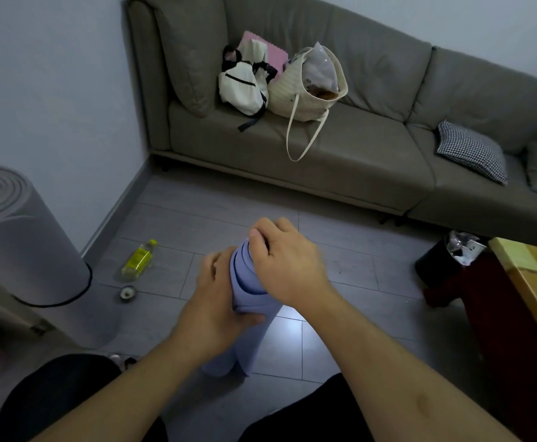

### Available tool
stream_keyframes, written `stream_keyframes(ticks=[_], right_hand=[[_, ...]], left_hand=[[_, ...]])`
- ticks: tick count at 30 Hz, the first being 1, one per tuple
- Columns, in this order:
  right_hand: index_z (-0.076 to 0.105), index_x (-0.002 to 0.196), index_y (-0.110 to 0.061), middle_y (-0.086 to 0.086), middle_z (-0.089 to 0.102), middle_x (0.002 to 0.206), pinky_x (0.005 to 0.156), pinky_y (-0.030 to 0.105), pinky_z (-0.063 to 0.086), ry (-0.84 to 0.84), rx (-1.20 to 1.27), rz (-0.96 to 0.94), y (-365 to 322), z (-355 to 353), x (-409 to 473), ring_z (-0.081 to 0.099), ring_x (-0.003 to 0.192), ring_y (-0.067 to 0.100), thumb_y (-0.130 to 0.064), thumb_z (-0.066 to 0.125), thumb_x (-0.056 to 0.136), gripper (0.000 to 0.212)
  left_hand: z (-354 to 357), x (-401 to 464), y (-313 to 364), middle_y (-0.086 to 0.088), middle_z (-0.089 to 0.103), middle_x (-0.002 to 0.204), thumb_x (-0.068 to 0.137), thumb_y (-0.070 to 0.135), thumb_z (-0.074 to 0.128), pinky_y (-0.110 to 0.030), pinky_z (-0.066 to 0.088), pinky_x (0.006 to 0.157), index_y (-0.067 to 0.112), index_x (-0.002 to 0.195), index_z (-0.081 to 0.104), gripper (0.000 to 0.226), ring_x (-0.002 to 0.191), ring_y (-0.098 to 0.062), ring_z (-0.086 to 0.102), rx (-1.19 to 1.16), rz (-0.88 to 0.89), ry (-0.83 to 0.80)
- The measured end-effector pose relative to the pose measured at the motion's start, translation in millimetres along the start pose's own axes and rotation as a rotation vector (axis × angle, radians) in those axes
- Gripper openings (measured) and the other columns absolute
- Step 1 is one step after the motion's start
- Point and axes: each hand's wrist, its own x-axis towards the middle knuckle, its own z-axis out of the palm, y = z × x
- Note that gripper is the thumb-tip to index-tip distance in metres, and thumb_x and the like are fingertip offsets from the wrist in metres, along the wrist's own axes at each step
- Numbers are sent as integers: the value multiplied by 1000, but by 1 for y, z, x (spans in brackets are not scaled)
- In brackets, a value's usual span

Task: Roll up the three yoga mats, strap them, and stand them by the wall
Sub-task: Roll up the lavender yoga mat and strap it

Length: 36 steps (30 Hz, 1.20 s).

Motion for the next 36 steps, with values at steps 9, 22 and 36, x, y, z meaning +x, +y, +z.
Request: stream_keyframes(ticks=[9, 22, 36], right_hand=[[56, 104, -32, -7, 53, 102, 68, 34, 41, 24, 7, 35, -5, -4, -7, 56, 80, 23, -52, 36, 105, 28], [56, 109, -34, -6, 55, 107, 71, 35, 50, 20, 28, 60, 0, -6, -12, 60, 86, 21, -54, 36, 104, 29], [50, 137, -36, -4, 51, 115, 84, 41, 57, -186, -144, -75, 26, -61, -22, 61, 97, 22, -66, 74, 86, 64]], left_hand=[[12, -39, 19, 15, 40, 88, 69, 44, 92, -18, 28, 53, 24, 96, 51, 52, 71, -11, 46, 212, -19, 310], [8, -43, 33, 3, 57, 74, 68, 24, 96, -28, 37, 48, 17, 70, 56, 41, 65, -18, 51, 322, 171, 236], [-6, -33, 41, 0, 63, 105, 100, 20, 67, -33, 48, 75, 13, 109, 66, 12, 92, -20, 60, 192, 210, -19]])
